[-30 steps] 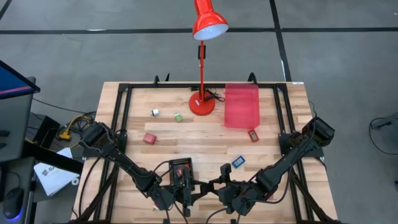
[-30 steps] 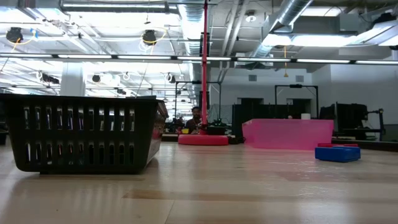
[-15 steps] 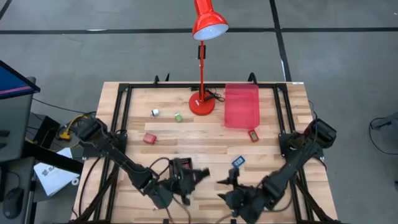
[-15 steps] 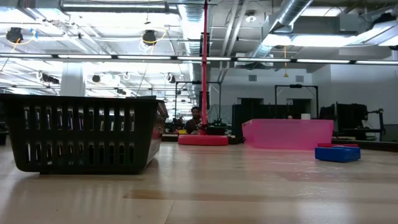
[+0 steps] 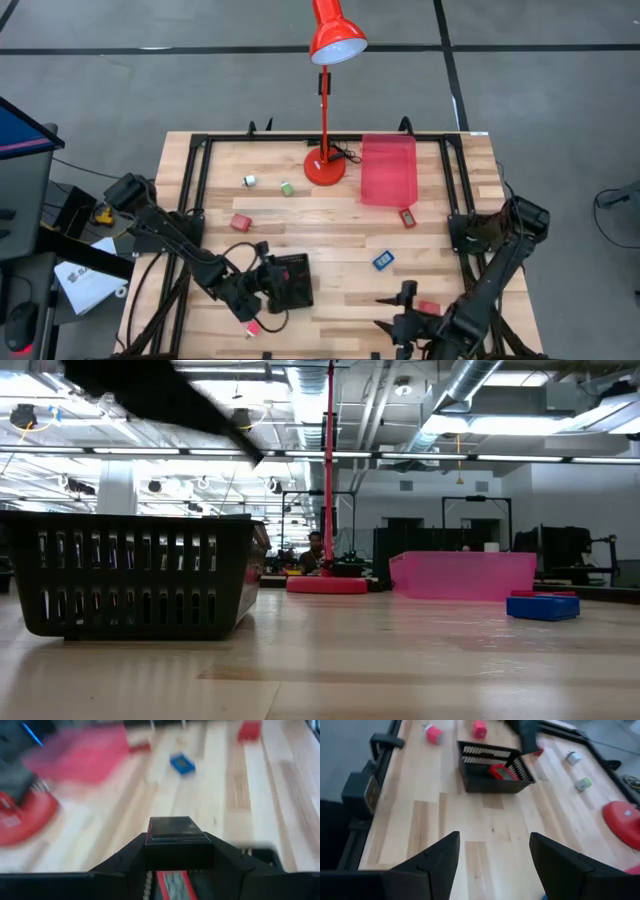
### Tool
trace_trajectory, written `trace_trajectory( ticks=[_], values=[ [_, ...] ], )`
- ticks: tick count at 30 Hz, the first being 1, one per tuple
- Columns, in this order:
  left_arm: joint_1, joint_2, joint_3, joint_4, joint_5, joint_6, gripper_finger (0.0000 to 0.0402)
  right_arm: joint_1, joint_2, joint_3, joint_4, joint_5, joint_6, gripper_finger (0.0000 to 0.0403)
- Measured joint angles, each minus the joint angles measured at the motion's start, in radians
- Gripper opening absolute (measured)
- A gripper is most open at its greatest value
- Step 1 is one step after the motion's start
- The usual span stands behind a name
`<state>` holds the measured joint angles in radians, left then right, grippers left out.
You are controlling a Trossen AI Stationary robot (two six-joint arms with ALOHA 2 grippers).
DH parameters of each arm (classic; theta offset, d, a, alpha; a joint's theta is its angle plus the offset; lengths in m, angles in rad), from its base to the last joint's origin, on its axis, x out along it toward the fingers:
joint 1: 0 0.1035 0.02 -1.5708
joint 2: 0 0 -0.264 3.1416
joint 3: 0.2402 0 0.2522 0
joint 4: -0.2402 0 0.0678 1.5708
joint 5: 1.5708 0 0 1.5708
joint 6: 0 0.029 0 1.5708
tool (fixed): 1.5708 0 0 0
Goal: Pick & Place Office items
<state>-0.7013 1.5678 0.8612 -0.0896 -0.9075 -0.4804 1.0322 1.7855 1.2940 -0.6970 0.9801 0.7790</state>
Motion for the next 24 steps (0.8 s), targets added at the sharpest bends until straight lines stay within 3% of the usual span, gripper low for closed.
trace_trajectory(
  ticks=[4,8,16,24],
  values=[
    [0.000,-0.058,-0.063,0.019,0.156,-0.057,0.0168,0.051,0.000,0.015,-0.051,0.051,0.111,0.0234],
    [-0.019,-0.105,-0.112,0.081,0.233,-0.058,0.0175,0.088,0.000,0.031,-0.063,0.108,0.151,0.0234],
    [-0.059,-0.119,-0.150,0.139,0.259,-0.080,0.0158,0.101,-0.001,0.044,-0.067,0.137,0.173,0.0234],
    [-0.055,-0.012,-0.173,0.259,0.263,-0.078,0.0171,0.100,0.000,0.044,-0.057,0.147,0.183,0.0234]
  ],
)
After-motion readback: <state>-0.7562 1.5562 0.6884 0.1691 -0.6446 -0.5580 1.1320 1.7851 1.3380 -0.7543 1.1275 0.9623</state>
